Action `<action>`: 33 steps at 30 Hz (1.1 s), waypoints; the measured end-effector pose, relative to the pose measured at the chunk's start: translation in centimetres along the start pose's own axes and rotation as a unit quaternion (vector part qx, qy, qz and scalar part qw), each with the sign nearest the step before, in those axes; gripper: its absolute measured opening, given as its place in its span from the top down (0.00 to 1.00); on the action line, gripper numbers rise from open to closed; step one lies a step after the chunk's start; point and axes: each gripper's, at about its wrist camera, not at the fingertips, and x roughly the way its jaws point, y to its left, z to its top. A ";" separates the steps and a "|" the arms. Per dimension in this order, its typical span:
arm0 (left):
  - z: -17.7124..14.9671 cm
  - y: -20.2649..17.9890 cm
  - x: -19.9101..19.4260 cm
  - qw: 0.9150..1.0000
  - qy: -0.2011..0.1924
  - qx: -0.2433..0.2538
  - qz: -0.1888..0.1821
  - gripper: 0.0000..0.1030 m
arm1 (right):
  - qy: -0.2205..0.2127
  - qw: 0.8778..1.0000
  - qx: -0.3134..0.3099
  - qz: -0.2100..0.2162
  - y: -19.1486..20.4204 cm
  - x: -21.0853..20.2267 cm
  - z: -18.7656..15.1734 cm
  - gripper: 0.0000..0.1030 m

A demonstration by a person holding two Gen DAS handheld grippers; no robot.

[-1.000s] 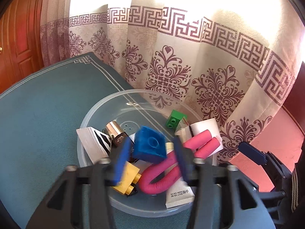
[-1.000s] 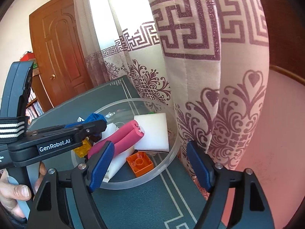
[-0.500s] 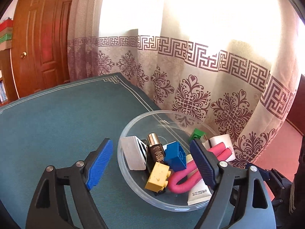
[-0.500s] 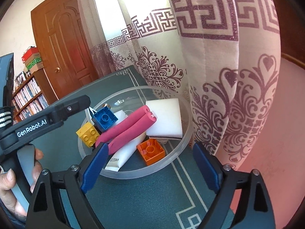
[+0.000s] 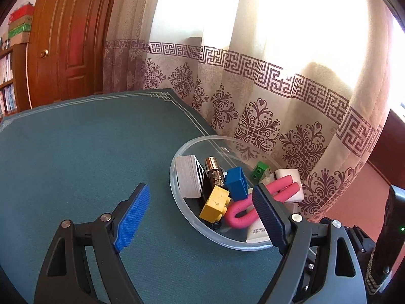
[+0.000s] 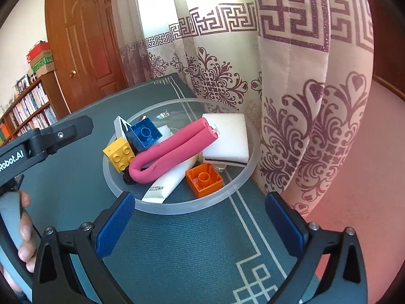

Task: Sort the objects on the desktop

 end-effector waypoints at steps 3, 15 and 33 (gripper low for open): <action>-0.3 0.1 -0.8 1.000 -0.007 -0.004 0.023 0.17 | 0.005 1.000 0.002 -0.005 -0.3 -0.2 -0.2 0.00; -0.6 -2.0 -3.5 0.997 -0.020 0.016 0.076 0.17 | -0.011 1.000 -0.003 -0.005 0.0 -2.7 -0.7 0.00; -2.0 -5.5 -6.0 0.987 -0.040 0.087 0.127 0.17 | -0.022 0.999 -0.022 -0.013 1.1 -3.3 -1.3 0.00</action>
